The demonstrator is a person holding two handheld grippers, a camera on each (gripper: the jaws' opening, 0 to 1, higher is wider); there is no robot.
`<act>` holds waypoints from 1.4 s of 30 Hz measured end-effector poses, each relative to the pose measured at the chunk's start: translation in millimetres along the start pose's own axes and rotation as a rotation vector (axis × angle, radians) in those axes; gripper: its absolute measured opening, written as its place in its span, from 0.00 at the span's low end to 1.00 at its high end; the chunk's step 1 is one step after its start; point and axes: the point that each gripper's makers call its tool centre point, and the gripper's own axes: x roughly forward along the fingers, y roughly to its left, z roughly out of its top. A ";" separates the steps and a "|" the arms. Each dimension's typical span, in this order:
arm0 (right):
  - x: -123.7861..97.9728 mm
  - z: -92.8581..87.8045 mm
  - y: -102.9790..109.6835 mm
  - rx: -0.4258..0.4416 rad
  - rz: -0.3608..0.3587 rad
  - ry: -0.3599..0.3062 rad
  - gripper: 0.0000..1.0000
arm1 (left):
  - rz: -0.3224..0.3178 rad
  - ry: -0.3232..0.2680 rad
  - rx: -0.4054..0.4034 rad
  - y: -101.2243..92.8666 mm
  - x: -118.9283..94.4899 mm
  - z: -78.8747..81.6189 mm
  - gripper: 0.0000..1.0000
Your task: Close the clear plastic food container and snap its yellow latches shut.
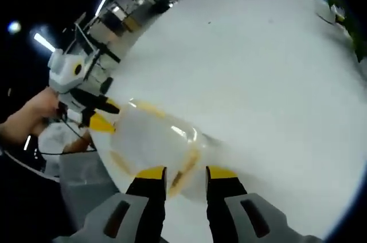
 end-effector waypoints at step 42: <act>41.3 40.6 56.9 -0.706 0.058 0.129 0.21 | -0.053 -0.003 0.823 -84.2 37.2 28.5 0.44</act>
